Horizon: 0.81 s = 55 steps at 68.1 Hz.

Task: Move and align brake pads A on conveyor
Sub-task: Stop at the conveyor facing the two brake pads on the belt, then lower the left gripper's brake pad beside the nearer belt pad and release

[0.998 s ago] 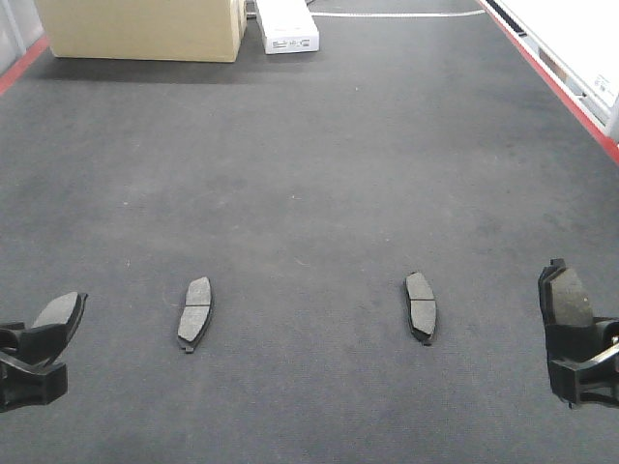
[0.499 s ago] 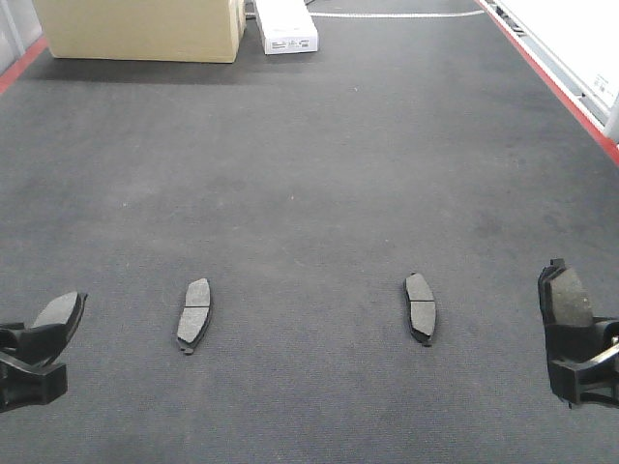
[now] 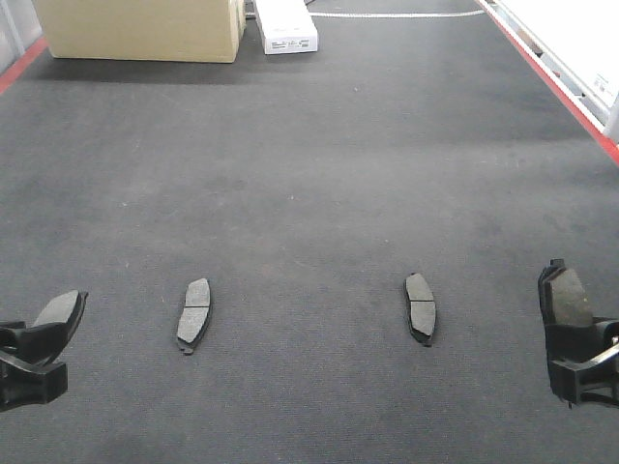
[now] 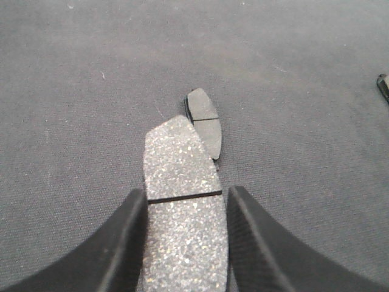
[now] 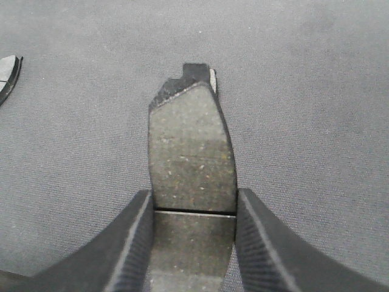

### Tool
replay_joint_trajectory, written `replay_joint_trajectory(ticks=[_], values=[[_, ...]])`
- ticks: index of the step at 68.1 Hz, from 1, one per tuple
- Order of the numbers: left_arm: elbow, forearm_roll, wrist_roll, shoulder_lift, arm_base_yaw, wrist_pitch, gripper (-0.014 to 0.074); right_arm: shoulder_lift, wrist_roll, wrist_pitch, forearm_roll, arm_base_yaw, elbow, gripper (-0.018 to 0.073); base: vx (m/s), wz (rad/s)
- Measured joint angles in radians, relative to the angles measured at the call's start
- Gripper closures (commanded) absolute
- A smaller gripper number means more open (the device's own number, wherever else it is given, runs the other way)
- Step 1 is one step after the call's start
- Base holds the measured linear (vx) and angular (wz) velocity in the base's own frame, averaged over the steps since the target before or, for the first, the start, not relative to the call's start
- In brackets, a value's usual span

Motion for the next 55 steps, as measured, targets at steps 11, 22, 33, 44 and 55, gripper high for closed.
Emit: replay_joint_trajectory(ticks=[11, 22, 33, 44, 55], values=[[0.000, 0.000, 0.000, 0.000, 0.000, -0.009, 0.0482, 0.000, 0.000, 0.000, 0.000, 0.000, 0.000, 0.0535, 0.00, 0.00], [0.000, -0.003, 0.000, 0.001, 0.000, -0.030, 0.0482, 0.000, 0.000, 0.000, 0.000, 0.000, 0.000, 0.0535, 0.00, 0.00], [-0.013, -0.067, 0.000, 0.042, -0.008, -0.145, 0.0482, 0.000, 0.000, 0.000, 0.000, 0.000, 0.000, 0.0535, 0.00, 0.00], [-0.127, -0.096, 0.008, 0.188, -0.088, -0.222, 0.0482, 0.000, 0.000, 0.000, 0.000, 0.000, 0.000, 0.0535, 0.00, 0.00], [-0.301, -0.098, 0.039, 0.414, -0.200, -0.252, 0.0482, 0.000, 0.000, 0.000, 0.000, 0.000, 0.000, 0.0535, 0.00, 0.00]])
